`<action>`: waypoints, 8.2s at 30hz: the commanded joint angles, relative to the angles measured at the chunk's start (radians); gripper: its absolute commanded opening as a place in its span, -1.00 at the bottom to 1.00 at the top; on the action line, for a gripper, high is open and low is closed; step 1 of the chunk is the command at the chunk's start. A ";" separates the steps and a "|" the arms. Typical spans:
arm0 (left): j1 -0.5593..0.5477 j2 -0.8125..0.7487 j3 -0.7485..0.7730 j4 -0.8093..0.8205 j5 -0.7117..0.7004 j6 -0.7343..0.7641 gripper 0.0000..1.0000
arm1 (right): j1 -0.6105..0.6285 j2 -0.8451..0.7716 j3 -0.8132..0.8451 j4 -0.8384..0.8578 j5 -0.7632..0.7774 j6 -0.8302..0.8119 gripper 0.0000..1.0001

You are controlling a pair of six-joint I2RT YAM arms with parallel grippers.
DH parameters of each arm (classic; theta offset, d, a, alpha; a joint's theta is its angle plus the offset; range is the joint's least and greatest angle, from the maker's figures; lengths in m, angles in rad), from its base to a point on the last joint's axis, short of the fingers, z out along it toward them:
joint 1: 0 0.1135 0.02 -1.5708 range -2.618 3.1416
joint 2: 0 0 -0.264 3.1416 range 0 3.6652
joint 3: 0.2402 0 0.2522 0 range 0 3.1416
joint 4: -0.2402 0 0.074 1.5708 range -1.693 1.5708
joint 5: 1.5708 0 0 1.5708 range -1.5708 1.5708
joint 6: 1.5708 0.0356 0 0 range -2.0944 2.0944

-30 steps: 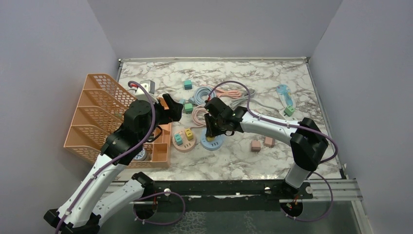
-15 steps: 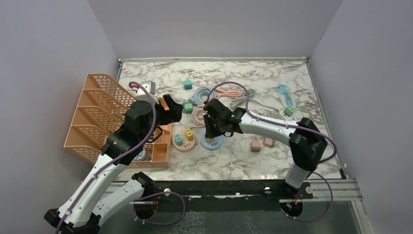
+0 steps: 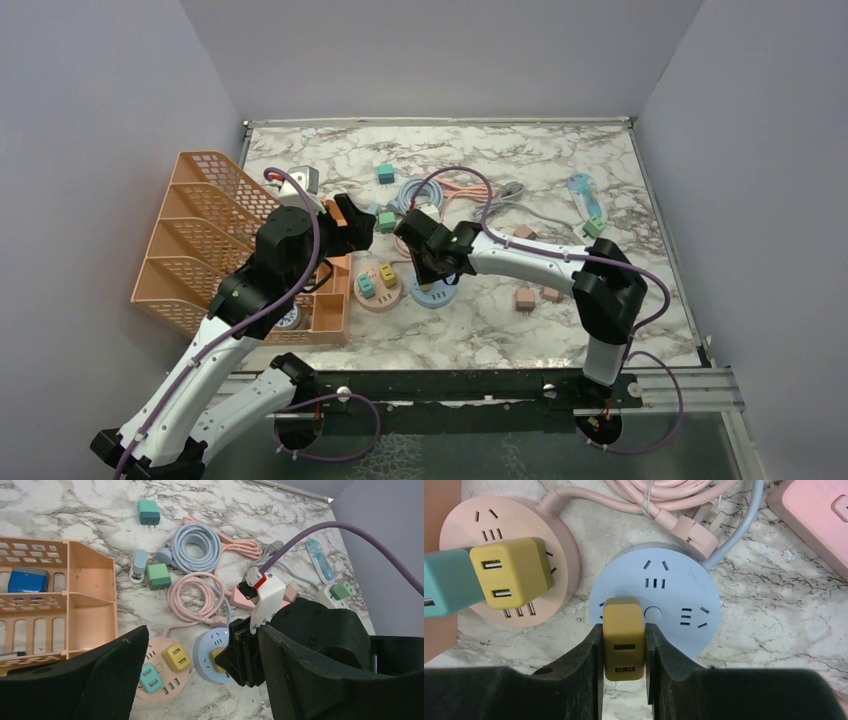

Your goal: Insert the plug

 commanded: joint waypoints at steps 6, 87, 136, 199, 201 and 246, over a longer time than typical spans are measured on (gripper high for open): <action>-0.003 -0.015 0.087 -0.037 -0.151 0.032 0.64 | 0.050 0.161 0.079 -0.223 0.156 0.091 -0.98; -0.006 0.396 -0.034 0.400 0.362 -0.255 0.69 | -0.422 -0.482 -0.630 -0.016 -0.019 0.073 0.32; -0.434 0.571 -0.166 0.801 0.066 -0.303 0.22 | -0.430 -0.841 -0.587 0.200 -0.335 1.021 -0.39; -0.214 0.291 0.119 0.553 1.011 -0.035 -0.60 | -0.430 -0.996 -0.506 0.937 -1.196 0.242 -0.38; -0.213 0.293 0.120 0.550 1.007 -0.034 -0.57 | -0.430 -0.988 -0.505 0.939 -1.198 0.244 -0.33; -0.210 0.191 0.157 0.107 -0.180 0.162 0.60 | -0.326 -0.439 -0.301 0.112 -0.328 -0.128 -0.98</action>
